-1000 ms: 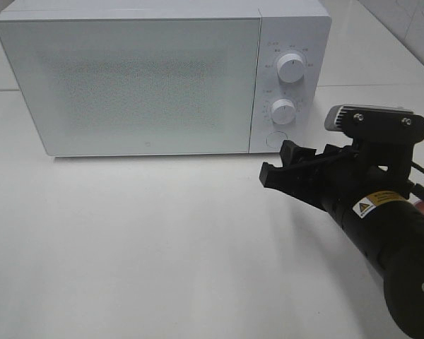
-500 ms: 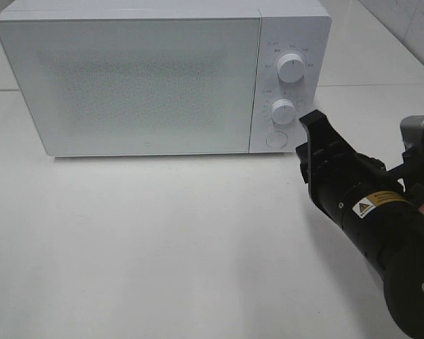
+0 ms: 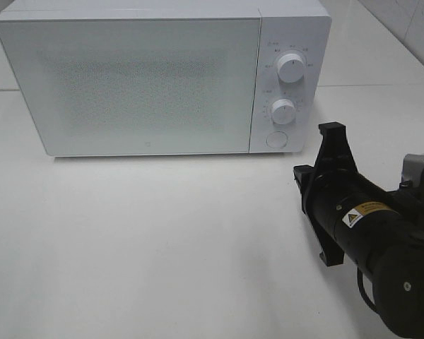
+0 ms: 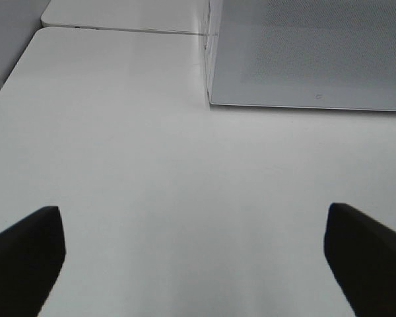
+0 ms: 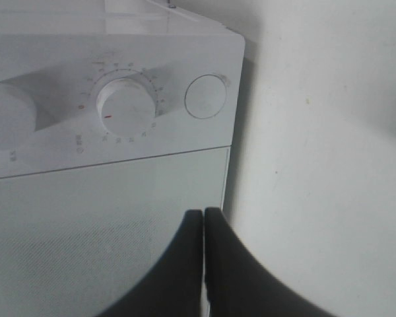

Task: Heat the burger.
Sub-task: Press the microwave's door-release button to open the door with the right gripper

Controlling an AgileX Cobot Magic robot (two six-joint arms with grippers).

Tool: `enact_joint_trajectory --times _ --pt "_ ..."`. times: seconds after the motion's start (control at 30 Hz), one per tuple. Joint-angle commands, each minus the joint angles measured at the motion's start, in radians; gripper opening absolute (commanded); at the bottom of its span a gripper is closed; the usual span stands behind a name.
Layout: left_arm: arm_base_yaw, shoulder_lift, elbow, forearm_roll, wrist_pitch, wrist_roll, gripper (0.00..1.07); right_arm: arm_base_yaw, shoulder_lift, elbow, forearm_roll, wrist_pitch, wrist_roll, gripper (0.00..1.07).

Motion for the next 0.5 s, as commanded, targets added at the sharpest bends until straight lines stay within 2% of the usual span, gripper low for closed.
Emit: enact_joint_trajectory --times 0.03,0.5 --pt "0.003 -0.017 0.002 -0.009 0.001 0.000 1.00 -0.020 0.020 -0.010 -0.006 0.005 0.016 0.00" --pt "0.003 -0.017 0.002 -0.009 0.001 0.000 1.00 -0.138 0.130 -0.142 -0.093 0.066 0.039 0.00"
